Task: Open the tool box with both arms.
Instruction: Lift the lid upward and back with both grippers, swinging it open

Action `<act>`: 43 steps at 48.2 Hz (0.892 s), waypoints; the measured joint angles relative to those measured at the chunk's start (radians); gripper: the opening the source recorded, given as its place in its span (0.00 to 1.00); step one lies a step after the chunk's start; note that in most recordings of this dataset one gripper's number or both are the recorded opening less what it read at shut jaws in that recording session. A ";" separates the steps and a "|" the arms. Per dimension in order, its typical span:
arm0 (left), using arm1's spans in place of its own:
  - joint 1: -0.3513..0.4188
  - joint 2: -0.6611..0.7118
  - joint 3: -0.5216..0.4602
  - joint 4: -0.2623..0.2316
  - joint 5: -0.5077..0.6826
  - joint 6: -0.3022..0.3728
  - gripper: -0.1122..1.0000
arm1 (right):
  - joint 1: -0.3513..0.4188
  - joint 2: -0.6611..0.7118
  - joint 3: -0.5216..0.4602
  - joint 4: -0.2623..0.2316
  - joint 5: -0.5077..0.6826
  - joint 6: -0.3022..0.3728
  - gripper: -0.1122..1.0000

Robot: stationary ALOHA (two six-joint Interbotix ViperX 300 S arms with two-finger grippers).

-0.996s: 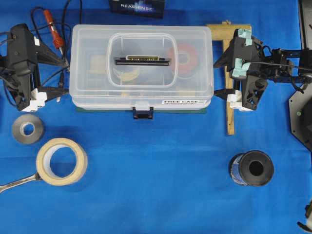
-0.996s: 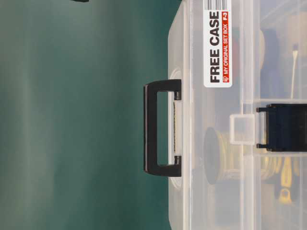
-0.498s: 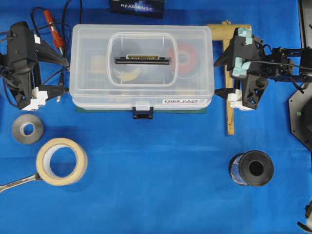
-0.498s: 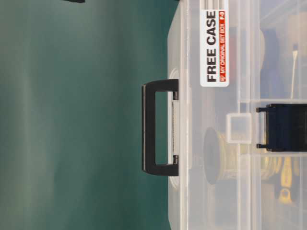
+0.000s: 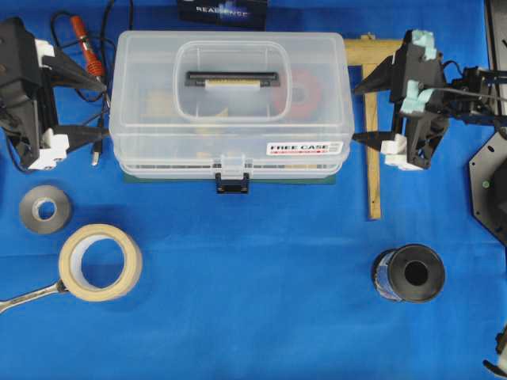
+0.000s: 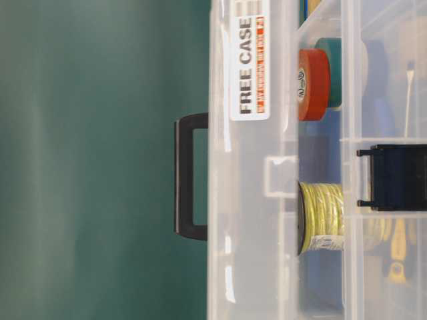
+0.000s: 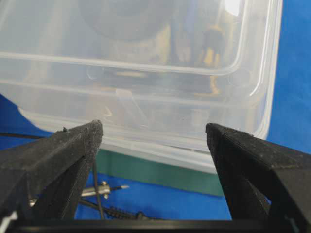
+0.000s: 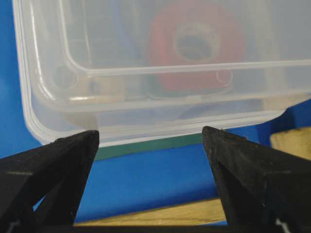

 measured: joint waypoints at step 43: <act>0.181 -0.054 -0.002 -0.002 -0.123 0.008 0.91 | -0.175 -0.048 -0.017 -0.002 -0.084 0.002 0.87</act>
